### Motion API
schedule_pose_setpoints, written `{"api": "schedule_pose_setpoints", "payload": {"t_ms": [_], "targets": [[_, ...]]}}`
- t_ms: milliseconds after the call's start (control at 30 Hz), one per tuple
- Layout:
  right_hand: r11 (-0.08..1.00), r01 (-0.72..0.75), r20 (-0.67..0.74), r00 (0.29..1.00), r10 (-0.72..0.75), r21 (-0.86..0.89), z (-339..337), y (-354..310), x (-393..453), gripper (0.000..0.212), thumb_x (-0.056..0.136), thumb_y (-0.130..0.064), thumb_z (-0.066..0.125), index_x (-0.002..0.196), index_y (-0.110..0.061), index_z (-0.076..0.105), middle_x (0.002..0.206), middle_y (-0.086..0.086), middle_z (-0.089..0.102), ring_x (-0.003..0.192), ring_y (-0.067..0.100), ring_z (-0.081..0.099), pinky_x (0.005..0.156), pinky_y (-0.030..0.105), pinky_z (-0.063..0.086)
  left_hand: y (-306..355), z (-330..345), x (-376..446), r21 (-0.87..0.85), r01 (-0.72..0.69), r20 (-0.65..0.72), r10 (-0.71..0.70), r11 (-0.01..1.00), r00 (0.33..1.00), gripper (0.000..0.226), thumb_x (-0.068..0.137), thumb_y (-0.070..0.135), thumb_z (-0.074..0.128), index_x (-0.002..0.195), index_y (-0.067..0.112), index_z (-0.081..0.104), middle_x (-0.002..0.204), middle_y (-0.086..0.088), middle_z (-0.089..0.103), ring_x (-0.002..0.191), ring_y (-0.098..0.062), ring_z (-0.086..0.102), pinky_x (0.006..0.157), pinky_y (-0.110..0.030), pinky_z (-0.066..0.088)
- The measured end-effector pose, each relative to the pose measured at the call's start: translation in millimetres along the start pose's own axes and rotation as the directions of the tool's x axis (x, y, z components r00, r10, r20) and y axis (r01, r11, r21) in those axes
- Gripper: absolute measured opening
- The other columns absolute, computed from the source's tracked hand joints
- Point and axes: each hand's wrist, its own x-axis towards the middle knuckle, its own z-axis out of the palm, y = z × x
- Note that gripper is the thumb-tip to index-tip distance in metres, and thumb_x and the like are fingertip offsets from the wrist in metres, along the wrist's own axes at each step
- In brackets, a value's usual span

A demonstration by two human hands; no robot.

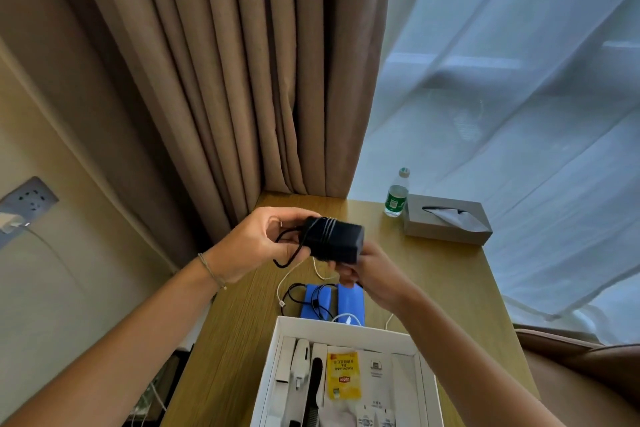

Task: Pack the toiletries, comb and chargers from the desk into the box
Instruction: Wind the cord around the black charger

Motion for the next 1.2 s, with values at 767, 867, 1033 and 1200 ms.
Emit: {"api": "schedule_pose_setpoints", "payload": {"t_ms": [767, 867, 1033, 1200], "targets": [[0.803, 0.060, -0.147, 0.972, -0.182, -0.593, -4, -19, -15, 0.012, 0.079, -0.011, 0.083, 0.078, -0.018, 0.074, 0.076, 0.000, 0.074, 0.071, 0.018, 0.071, 0.073, 0.038, 0.061, -35, 31, -8, 0.526, 0.063, 0.096, -0.132, 0.848, 0.987, 0.050, 0.075, 0.004, 0.077, 0.118, 0.028, 0.068, 0.104, 0.010, 0.071, 0.091, -0.007, 0.071, 0.078, -0.032, 0.061], [0.862, 0.065, -0.074, 0.990, -0.118, -0.503, -7, -10, -16, 0.009, 0.082, -0.010, 0.080, 0.079, -0.016, 0.074, 0.077, 0.003, 0.072, 0.071, 0.020, 0.067, 0.074, 0.037, 0.056, -35, 36, -11, 0.479, 0.066, 0.142, -0.151, 0.876, 0.978, 0.051, 0.077, 0.002, 0.078, 0.120, 0.027, 0.067, 0.100, 0.009, 0.072, 0.089, -0.007, 0.072, 0.078, -0.034, 0.061], [0.985, -0.028, -0.008, 1.000, 0.027, -0.169, -7, 5, -26, 0.006, 0.092, -0.006, 0.068, 0.091, 0.000, 0.069, 0.083, 0.012, 0.067, 0.080, 0.025, 0.063, 0.081, 0.036, 0.051, -36, 38, -16, 0.360, 0.082, 0.180, -0.155, 0.930, 0.971, 0.053, 0.074, -0.008, 0.074, 0.116, 0.023, 0.069, 0.100, 0.002, 0.072, 0.090, -0.018, 0.072, 0.081, -0.043, 0.060], [0.955, -0.294, -0.005, 0.956, 0.294, -0.040, -4, 18, -36, 0.023, 0.098, -0.027, 0.062, 0.109, -0.007, 0.067, 0.107, 0.017, 0.069, 0.098, 0.032, 0.067, 0.091, 0.045, 0.052, -47, 45, -22, 0.288, 0.088, 0.161, -0.138, 0.954, 0.977, 0.056, 0.073, -0.012, 0.073, 0.118, 0.021, 0.068, 0.105, 0.003, 0.072, 0.096, -0.018, 0.072, 0.079, -0.035, 0.061]]}}
